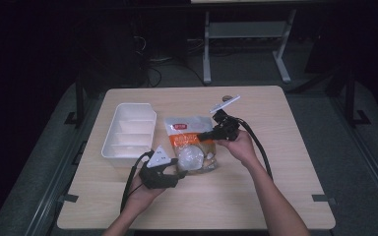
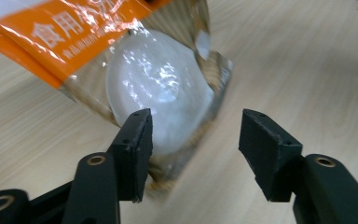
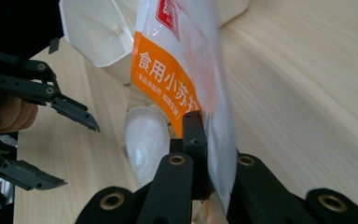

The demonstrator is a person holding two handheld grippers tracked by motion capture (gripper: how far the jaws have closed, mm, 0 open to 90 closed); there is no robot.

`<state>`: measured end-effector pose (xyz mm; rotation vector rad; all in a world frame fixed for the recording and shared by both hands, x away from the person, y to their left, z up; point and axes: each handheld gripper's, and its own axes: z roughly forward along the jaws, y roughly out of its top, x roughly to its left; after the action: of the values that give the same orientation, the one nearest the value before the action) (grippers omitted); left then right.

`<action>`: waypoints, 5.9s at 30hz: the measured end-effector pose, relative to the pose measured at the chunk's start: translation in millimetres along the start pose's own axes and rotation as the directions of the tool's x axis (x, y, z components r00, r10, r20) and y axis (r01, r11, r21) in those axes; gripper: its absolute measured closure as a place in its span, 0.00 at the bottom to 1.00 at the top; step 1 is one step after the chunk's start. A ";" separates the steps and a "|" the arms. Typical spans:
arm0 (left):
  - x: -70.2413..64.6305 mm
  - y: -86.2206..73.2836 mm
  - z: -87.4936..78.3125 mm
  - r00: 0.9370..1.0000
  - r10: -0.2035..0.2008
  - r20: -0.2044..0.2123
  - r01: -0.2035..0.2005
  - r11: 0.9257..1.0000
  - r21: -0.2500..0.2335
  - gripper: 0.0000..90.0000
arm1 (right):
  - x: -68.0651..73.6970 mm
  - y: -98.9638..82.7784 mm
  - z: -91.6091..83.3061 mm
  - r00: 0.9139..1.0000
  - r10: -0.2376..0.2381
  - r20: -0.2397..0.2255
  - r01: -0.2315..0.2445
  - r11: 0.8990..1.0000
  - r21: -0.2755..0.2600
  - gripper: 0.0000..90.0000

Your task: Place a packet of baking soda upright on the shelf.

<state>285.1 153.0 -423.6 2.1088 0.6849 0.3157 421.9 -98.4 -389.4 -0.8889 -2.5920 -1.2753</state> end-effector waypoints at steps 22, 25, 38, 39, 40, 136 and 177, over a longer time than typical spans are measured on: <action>-20.2 -26.4 -17.2 0.994 0.098 0.049 -0.099 0.995 0.019 0.23 | 18.3 8.8 -50.7 0.990 -0.048 0.134 0.059 0.995 -0.081 1.00; -19.2 -28.5 -17.4 0.993 0.100 0.055 -0.101 0.995 0.013 0.22 | 20.1 13.7 -50.4 0.990 -0.052 0.131 0.063 0.994 -0.084 1.00; -11.9 -36.2 -18.0 0.989 0.118 0.083 -0.119 0.993 0.008 0.20 | 31.9 37.3 -37.4 0.991 -0.087 0.105 0.096 0.992 -0.084 1.00; -11.5 -36.7 -17.7 0.989 0.120 0.085 -0.121 0.993 0.009 0.20 | 33.0 39.6 -36.1 0.991 -0.090 0.103 0.098 0.992 -0.083 1.00; -11.5 -36.7 -17.7 0.989 0.120 0.085 -0.121 0.993 0.009 0.20 | 34.1 42.1 -34.9 0.990 -0.094 0.102 0.102 0.991 -0.083 1.00; 2.2 -42.1 -22.3 0.983 0.139 0.122 -0.139 0.990 -0.004 0.20 | 45.2 184.8 130.4 0.980 -0.198 -0.022 0.189 0.960 -0.208 1.00; 1.1 -41.6 -21.3 0.981 0.149 0.121 -0.151 0.988 0.007 0.20 | 28.8 147.8 154.7 0.988 -0.156 -0.015 0.153 0.979 -0.135 0.91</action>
<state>261.5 187.4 -444.7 2.1798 0.4599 0.2635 502.5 101.5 -376.7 -0.6960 -2.6255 -1.5056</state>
